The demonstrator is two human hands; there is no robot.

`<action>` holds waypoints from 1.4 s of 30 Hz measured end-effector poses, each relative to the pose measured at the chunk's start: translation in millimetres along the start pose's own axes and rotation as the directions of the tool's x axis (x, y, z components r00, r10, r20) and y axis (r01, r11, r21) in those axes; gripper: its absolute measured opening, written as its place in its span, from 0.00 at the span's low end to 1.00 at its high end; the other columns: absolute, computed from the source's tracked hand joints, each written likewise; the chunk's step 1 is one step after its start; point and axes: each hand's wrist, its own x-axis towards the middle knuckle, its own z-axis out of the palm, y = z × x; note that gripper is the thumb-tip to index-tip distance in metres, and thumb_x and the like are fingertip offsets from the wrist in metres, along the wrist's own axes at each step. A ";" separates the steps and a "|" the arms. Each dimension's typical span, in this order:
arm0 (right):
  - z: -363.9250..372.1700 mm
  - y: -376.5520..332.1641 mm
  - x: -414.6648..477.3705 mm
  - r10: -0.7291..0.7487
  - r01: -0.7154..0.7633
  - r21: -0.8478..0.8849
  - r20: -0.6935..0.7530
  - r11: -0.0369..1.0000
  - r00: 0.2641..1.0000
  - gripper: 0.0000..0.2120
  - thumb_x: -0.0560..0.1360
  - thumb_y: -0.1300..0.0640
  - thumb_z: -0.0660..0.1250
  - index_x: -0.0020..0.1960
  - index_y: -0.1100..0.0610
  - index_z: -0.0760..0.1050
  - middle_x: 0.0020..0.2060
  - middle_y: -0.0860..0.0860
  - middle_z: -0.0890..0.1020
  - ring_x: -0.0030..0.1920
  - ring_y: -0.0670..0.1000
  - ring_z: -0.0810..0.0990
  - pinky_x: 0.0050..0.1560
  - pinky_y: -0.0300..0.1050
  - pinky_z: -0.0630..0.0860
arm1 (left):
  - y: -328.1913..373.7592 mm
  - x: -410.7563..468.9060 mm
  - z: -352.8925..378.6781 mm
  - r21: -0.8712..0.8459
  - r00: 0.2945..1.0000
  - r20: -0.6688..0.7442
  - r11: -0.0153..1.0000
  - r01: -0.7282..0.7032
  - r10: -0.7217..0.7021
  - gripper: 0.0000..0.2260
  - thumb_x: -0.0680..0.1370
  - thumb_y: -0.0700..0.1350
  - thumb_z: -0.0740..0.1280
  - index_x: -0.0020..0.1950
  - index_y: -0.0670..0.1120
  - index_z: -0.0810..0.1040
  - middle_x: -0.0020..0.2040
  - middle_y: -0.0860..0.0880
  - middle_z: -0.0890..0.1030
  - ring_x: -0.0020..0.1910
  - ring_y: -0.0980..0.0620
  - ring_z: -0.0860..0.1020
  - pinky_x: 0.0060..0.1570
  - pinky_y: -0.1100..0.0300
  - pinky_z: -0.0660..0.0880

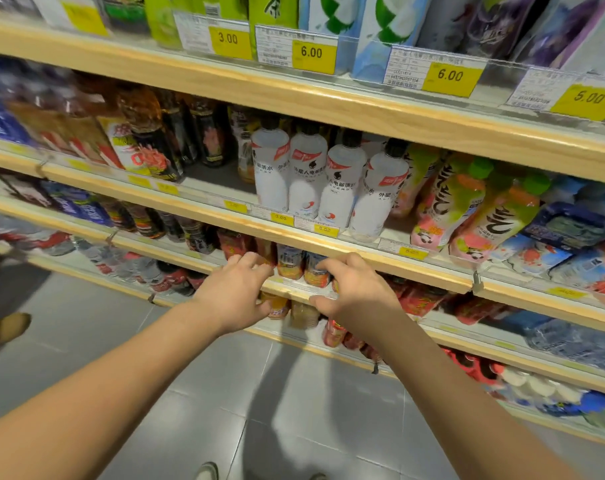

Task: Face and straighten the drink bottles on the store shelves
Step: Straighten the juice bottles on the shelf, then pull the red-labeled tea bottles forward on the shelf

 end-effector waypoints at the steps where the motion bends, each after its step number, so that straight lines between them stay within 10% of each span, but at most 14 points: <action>1: 3.3 -9.4 1.2 -0.008 0.008 0.003 0.002 1.000 1.000 0.27 0.76 0.42 0.69 0.73 0.44 0.69 0.67 0.48 0.70 0.67 0.52 0.72 0.65 0.51 0.72 | -9.8 -5.5 -0.8 -0.004 1.000 -0.007 1.000 0.010 -0.010 0.26 0.76 0.58 0.65 0.73 0.52 0.67 0.71 0.48 0.66 0.69 0.46 0.67 0.65 0.48 0.72; 22: 106.0 -207.0 -0.3 0.235 -0.221 0.151 -0.081 0.964 0.969 0.29 0.76 0.41 0.70 0.74 0.43 0.68 0.73 0.47 0.68 0.71 0.51 0.70 0.66 0.52 0.73 | -245.7 -79.4 0.7 -0.031 0.992 0.049 0.993 -0.113 0.115 0.30 0.76 0.60 0.65 0.75 0.51 0.65 0.75 0.49 0.63 0.72 0.46 0.63 0.69 0.48 0.68; 42: 189.2 -124.6 115.0 0.207 -0.150 0.244 -0.229 0.958 0.951 0.28 0.77 0.43 0.72 0.74 0.44 0.67 0.69 0.46 0.71 0.66 0.47 0.72 0.47 0.48 0.79 | -275.6 39.3 129.8 0.034 0.964 -0.102 0.970 -0.243 0.245 0.28 0.77 0.58 0.66 0.74 0.50 0.66 0.69 0.51 0.71 0.66 0.51 0.72 0.62 0.55 0.74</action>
